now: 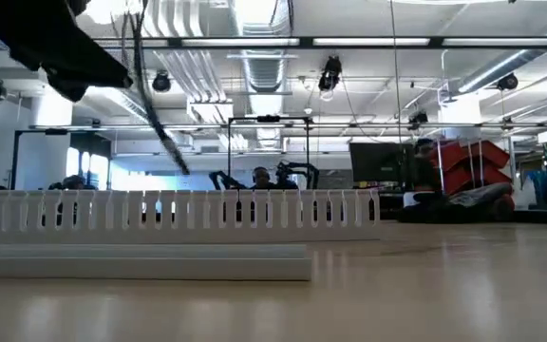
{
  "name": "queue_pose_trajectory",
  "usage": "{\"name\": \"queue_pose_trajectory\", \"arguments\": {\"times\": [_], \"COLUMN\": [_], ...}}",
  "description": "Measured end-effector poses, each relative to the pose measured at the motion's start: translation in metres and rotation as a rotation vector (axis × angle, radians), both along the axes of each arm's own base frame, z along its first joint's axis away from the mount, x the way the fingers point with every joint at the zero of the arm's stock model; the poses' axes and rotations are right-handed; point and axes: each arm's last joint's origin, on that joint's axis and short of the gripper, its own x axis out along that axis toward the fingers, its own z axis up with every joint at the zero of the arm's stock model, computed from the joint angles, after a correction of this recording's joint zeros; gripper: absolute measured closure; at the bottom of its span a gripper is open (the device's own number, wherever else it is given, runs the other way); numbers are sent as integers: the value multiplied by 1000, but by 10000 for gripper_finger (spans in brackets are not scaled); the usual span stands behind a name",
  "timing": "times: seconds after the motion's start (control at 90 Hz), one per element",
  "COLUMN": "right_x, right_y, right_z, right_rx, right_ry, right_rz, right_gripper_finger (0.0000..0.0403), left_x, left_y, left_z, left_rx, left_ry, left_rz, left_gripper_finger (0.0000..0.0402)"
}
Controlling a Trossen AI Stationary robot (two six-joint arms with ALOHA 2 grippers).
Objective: Ziptie cables
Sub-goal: Put the zip-tied cables in the cable duct
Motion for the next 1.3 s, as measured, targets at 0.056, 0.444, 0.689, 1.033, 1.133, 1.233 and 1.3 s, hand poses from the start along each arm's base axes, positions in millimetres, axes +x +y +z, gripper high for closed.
{"name": "queue_pose_trajectory", "arguments": {"times": [0.056,0.444,0.689,1.033,1.133,1.233,1.3], "right_x": [-2,-14,-17,-17,-17,-17,-17], "right_y": [-1,-4,3,5,5,5,5], "right_z": [5,23,24,24,24,25,25], "right_rx": [-1,-7,-14,-29,-30,-28,-27], "right_ry": [1,-27,-31,-30,-30,-36,-41], "right_rz": [0,0,18,25,26,27,27], "right_gripper_finger": [399,399,399,399,399,399,399], "left_x": [0,18,35,38,38,40,42], "left_y": [0,-2,4,14,14,13,13], "left_z": [0,-11,-12,-12,-9,-10,-11], "left_rx": [21,143,199,293,278,272,262], "left_ry": [-5,-120,-142,-124,-148,-153,-157], "left_rz": [16,144,190,316,331,328,314], "left_gripper_finger": [317,281,215,151,152,157,163]}}
